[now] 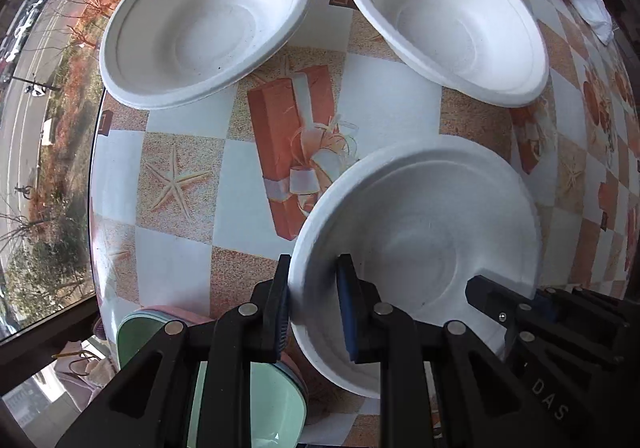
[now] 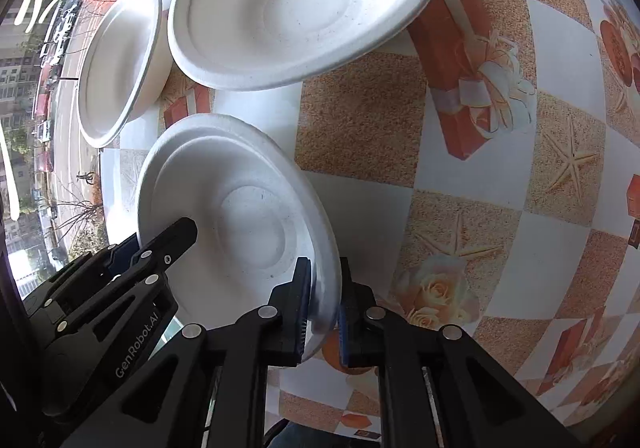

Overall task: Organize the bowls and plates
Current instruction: 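Lift the white bowl and carry it toward the other white bowls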

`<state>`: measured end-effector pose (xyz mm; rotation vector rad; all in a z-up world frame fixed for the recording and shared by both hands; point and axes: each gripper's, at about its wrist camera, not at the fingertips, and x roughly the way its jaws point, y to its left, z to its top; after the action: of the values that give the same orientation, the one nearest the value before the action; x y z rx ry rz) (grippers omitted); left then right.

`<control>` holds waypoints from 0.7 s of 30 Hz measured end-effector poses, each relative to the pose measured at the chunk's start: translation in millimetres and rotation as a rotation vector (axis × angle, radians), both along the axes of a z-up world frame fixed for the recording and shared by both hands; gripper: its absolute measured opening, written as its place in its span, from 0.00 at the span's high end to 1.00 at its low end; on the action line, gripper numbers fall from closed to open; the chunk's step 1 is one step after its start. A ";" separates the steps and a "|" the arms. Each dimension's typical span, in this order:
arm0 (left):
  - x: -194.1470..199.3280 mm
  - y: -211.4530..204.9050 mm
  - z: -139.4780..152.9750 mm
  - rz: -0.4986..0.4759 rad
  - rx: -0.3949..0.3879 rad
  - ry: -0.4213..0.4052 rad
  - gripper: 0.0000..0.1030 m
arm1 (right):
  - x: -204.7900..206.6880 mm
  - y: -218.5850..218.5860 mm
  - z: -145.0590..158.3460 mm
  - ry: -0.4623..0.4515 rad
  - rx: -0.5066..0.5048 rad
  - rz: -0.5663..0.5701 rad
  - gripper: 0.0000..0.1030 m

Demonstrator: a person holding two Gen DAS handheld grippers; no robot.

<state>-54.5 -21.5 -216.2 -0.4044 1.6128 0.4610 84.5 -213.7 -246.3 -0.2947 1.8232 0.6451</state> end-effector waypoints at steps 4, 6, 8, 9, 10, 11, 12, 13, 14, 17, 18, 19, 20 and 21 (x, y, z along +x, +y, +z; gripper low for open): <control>1.8 -44.7 -1.4 -0.091 0.008 0.008 0.77 | -4.7 -30.8 -2.1 0.004 -0.027 -0.043 0.87; 4.4 -67.3 -2.4 -0.136 0.008 0.012 0.76 | -6.1 -42.7 -2.0 0.005 -0.041 -0.071 0.87; 7.4 -86.9 -4.2 -0.167 -0.017 0.013 0.76 | -7.4 -56.8 -1.6 -0.003 -0.059 -0.088 0.86; 8.9 -96.1 -4.8 -0.183 -0.032 0.014 0.76 | -12.5 -65.1 1.5 -0.010 -0.071 -0.093 0.86; 10.9 -105.0 -5.3 -0.198 -0.040 0.012 0.76 | -12.7 -72.1 2.4 -0.016 -0.083 -0.101 0.86; 13.0 -115.0 -5.6 -0.219 -0.043 0.012 0.76 | -11.8 -79.5 3.2 -0.021 -0.094 -0.114 0.86; 15.1 -124.5 -6.0 -0.241 -0.047 0.013 0.76 | -11.6 -87.1 3.8 -0.022 -0.101 -0.129 0.86; 17.4 -133.7 -6.0 -0.258 -0.050 0.012 0.76 | -11.3 -94.8 4.3 -0.021 -0.107 -0.146 0.86; 19.0 -142.8 -5.8 -0.275 -0.053 0.013 0.76 | -15.1 -104.1 4.7 -0.022 -0.113 -0.164 0.86; 29.4 -167.2 -5.4 -0.319 -0.060 0.012 0.76 | -19.2 -130.6 13.6 -0.028 -0.130 -0.208 0.86; 33.5 -174.7 -4.5 -0.335 -0.060 0.008 0.76 | -18.5 -135.8 14.5 -0.031 -0.134 -0.222 0.86; 42.3 -183.7 -4.7 -0.350 -0.059 0.005 0.76 | -22.3 -138.4 15.4 -0.034 -0.137 -0.236 0.86; 48.7 -192.5 -3.9 -0.365 -0.058 0.000 0.76 | -20.1 -144.5 17.0 -0.038 -0.140 -0.249 0.86; 58.8 -202.1 -4.0 -0.375 -0.060 -0.006 0.76 | -17.8 -150.0 18.7 -0.044 -0.143 -0.261 0.85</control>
<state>4.3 -223.5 -220.2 -0.1402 1.6538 0.1267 66.7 -363.7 -227.6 -0.1605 1.8295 0.3250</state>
